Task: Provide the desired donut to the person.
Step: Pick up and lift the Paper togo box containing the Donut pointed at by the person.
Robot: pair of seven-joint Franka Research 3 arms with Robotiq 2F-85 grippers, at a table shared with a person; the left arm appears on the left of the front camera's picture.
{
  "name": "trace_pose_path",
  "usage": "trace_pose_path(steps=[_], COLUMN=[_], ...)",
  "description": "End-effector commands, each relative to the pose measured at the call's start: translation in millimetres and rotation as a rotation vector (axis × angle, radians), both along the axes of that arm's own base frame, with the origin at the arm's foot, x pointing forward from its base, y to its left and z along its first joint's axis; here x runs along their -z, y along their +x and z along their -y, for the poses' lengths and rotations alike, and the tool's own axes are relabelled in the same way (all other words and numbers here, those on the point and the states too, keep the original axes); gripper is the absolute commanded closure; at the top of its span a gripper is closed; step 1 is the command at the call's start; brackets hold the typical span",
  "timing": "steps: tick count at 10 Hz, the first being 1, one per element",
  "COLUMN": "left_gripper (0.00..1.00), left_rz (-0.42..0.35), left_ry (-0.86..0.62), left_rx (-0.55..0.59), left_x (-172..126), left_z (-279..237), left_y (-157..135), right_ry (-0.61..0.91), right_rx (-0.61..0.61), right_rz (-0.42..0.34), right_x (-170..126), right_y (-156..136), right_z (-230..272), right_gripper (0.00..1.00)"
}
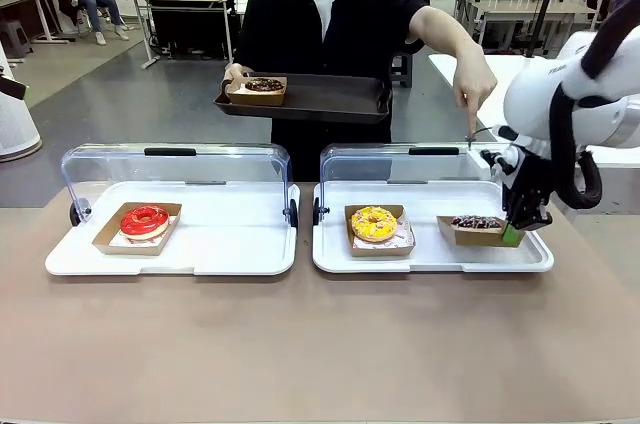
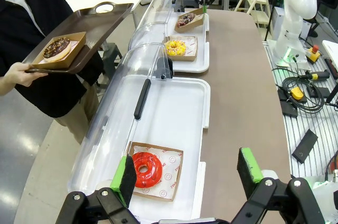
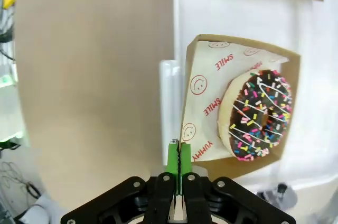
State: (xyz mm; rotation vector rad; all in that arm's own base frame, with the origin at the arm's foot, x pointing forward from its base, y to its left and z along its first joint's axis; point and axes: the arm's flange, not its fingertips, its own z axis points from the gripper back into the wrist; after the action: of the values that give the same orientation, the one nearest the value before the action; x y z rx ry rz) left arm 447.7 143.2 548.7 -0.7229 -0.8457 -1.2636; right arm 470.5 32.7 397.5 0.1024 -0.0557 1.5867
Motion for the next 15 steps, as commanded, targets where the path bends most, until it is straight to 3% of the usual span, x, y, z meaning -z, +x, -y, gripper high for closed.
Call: trace_pose_path(steps=[1,6,7,9,12,14,15], left_gripper=[0.0,0.0,0.0,0.0,0.0,0.0,0.0], left_rz=[0.007,0.007,0.007,0.007,0.007,0.007,0.007], left_ry=[-0.004,-0.004,-0.004,-0.004,-0.004,-0.004,-0.004], left_rx=[-0.002,-0.002,-0.002,-0.002,-0.002,-0.002,-0.002], left_x=[-1,-1,-1,-1,-1,-1,-1], left_z=[-1,-1,-1,-1,-1,-1,-1], left_y=[0,0,0,0,0,0,0], right_ry=[-0.043,-0.073,-0.077,-0.089,-0.101,-0.091,-0.064], right_rx=[0.022,0.07,0.05,0.055,0.084,0.051,0.059], right_rz=[0.006,0.092,0.054,0.086,0.101,0.126,0.119], right_x=[-42,-167,-192,-235,-265,-263,-263], right_y=[-39,-101,-106,-101,-67,-53,-68], right_z=[-8,-18,-24,-36,-44,-41,-44], right_gripper=[1.0,1.0,1.0,1.0,1.0,1.0,1.0])
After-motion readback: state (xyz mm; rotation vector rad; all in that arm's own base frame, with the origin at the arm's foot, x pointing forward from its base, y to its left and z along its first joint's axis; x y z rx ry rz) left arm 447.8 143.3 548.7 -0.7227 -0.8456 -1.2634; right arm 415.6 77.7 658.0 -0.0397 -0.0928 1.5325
